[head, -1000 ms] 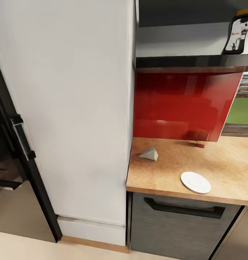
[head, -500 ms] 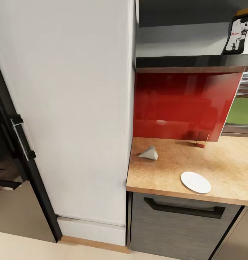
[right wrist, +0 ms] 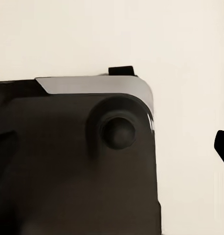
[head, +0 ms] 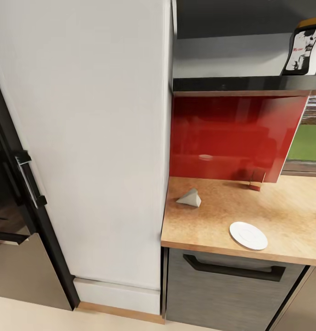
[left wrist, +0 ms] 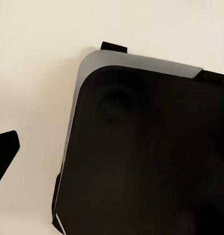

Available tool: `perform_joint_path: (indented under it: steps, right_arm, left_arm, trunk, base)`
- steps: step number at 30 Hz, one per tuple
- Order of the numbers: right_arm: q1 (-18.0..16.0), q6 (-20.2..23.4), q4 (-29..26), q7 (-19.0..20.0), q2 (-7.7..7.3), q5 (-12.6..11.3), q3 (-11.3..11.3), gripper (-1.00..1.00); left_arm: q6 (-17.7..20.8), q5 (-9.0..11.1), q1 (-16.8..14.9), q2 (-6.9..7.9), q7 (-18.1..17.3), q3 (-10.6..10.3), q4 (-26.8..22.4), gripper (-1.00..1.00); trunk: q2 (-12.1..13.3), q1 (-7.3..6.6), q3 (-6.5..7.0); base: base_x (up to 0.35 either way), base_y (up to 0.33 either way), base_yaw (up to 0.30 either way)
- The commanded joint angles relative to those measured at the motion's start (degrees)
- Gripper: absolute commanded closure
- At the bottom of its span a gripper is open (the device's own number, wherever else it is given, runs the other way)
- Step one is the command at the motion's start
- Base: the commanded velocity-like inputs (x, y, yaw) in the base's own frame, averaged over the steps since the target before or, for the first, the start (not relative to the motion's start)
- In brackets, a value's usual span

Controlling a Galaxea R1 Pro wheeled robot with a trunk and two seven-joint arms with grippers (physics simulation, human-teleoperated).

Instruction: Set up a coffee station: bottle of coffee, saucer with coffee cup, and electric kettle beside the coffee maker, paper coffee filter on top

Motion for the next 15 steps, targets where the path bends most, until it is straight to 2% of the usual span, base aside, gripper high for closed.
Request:
perform_joint_path:
  steps: [1,6,11,15]
  right_arm:
    - [-0.02,-0.09,-0.09,0.00,-0.21,-0.50,-0.01,-1.00]
    - [0.00,0.01,-1.31,0.76,-2.72,-0.84,-0.05,-1.00]
    - [0.00,0.00,-1.67,2.54,-3.99,-0.79,0.03,-1.00]
    - [0.01,-0.31,-1.74,4.58,-4.95,-0.79,0.10,-1.00]
  left_arm:
    - [-0.20,0.37,-0.03,0.03,-0.10,0.56,-0.32,-1.00]
    - [-0.35,2.23,-0.03,-0.05,-0.50,1.03,-1.48,-1.00]
    - [-0.58,3.51,-0.03,-0.22,-0.04,1.10,-1.79,-1.00]
    - [-2.19,5.12,-0.03,-0.18,0.15,1.10,-1.81,-1.00]
  trunk:
    - [0.38,-0.23,0.12]
    - [2.39,-1.33,1.02]
    - [4.40,-2.43,1.92]
    - [6.00,-3.31,2.65]
  base:
    - [0.000,0.000,0.000]
    - [0.000,0.000,0.000]
    - [0.000,0.000,0.000]
    - [0.000,0.000,-0.074]
